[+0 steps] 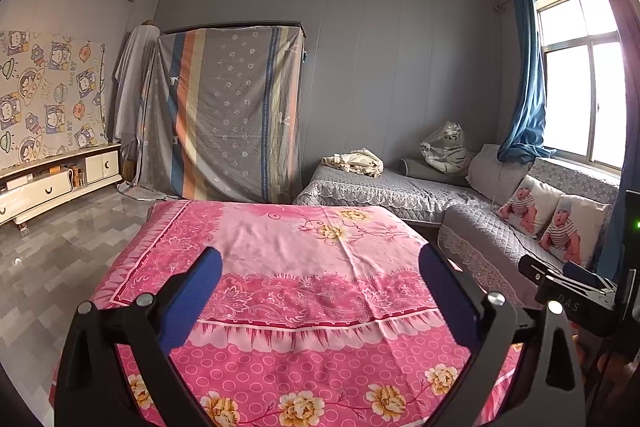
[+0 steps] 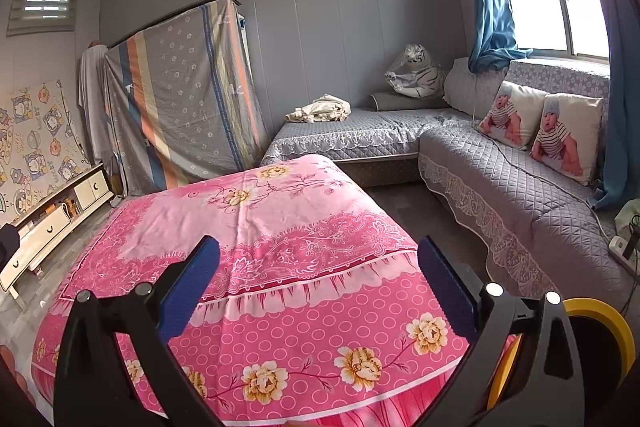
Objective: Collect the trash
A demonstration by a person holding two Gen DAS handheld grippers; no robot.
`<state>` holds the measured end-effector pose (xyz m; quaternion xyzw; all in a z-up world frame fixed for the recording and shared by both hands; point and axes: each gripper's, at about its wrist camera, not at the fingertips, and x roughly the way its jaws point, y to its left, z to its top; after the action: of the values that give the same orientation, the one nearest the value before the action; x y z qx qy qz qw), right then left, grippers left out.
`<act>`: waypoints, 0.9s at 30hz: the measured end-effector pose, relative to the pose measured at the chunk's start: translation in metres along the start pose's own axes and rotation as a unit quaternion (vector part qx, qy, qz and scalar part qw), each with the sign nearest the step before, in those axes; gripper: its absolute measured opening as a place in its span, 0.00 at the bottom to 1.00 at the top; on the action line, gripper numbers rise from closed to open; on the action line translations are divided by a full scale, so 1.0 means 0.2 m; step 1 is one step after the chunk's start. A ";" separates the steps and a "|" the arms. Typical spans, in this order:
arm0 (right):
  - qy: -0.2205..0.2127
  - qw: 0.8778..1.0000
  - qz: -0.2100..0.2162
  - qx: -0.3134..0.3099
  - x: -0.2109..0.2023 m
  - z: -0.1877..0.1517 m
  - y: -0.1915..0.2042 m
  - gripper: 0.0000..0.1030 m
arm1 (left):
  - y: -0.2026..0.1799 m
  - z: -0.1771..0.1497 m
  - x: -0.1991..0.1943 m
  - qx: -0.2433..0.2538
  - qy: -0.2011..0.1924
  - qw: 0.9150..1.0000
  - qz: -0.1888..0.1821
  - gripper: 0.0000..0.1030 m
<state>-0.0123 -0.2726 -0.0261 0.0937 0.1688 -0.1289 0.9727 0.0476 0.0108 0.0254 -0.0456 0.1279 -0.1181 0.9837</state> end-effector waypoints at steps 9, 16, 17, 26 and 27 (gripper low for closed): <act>0.005 1.000 0.000 0.006 0.01 -0.01 -0.02 0.92 | -0.01 -0.01 0.02 0.000 0.004 1.000 -0.004 0.92; 0.010 1.000 0.000 0.011 0.02 -0.03 -0.02 0.92 | -0.03 -0.02 0.02 0.004 0.006 1.000 -0.009 0.92; 0.010 1.000 0.000 0.011 0.02 -0.03 -0.02 0.92 | -0.03 -0.02 0.03 0.004 0.007 1.000 -0.011 0.92; 0.014 1.000 -0.003 0.021 0.03 -0.03 -0.04 0.92 | -0.05 -0.03 0.03 0.006 0.011 1.000 -0.014 0.92; 0.015 1.000 -0.003 0.022 0.03 -0.03 -0.04 0.92 | -0.05 -0.03 0.04 0.005 0.012 1.000 -0.014 0.92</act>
<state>-0.0118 -0.2806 -0.0355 0.1163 0.1807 -0.1341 0.9674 0.0509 -0.0004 0.0187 -0.0410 0.1381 -0.1334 0.9805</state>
